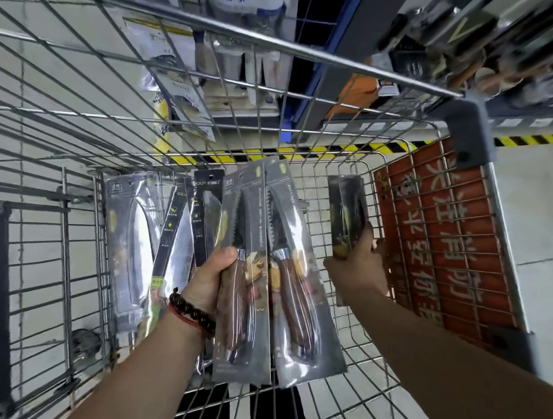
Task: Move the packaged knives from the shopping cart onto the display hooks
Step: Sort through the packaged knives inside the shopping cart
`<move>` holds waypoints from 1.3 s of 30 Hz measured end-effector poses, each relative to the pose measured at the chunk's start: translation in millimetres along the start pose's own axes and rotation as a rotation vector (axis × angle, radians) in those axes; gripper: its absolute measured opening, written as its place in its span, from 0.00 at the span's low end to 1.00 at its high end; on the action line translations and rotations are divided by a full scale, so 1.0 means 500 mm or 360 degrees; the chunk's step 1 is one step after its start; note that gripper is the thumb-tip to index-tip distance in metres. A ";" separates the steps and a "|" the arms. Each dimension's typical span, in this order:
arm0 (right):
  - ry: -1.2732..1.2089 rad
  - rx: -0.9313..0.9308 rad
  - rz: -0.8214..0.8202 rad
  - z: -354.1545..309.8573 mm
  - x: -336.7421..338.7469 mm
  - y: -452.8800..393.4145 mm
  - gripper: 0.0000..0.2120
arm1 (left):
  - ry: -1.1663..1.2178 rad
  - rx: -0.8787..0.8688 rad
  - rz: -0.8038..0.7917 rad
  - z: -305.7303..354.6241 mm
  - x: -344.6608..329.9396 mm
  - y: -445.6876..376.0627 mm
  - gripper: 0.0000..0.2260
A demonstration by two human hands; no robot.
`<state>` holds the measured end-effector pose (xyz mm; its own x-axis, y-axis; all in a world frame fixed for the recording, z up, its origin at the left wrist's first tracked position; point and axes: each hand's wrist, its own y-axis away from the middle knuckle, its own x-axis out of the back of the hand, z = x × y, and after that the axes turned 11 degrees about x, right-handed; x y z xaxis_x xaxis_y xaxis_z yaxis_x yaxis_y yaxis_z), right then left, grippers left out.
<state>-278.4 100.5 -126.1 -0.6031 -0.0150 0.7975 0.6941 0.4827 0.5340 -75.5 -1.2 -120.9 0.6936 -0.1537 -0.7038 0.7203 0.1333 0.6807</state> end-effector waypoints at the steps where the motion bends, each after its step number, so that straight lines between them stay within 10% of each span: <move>1: -0.0053 0.0042 0.0095 -0.006 0.009 0.008 0.38 | 0.0003 -0.0011 0.0030 -0.004 -0.003 -0.004 0.28; 4: -0.0664 0.0125 0.0157 -0.019 0.056 0.037 0.17 | 0.0042 -0.0003 0.0162 -0.016 -0.010 -0.024 0.39; 8: -0.1564 -0.0021 -0.0603 -0.027 0.136 0.080 0.15 | -0.0141 -0.0061 0.0353 -0.029 -0.043 -0.067 0.32; 11: -0.1302 0.0182 -0.0806 -0.020 0.165 0.082 0.20 | -0.0238 -0.0098 0.0464 -0.033 -0.093 -0.114 0.37; 18: -0.0638 0.0233 -0.0367 -0.018 0.148 0.027 0.53 | -0.0282 -0.0085 0.0678 -0.063 -0.197 -0.228 0.31; 28: -0.0143 -0.0016 -0.0357 0.026 0.124 0.023 0.24 | -0.1276 0.0278 0.1179 -0.069 -0.230 -0.254 0.55; 39: -0.0299 0.0389 -0.0164 0.014 0.125 0.095 0.16 | -0.1344 -0.0093 0.0829 -0.068 -0.253 -0.106 0.34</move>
<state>-285.9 128.6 -53.2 -0.7433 0.0762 0.6647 0.5244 0.6832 0.5081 -201.2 44.7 -74.6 0.7048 -0.7059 0.0714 0.3429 0.4270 0.8367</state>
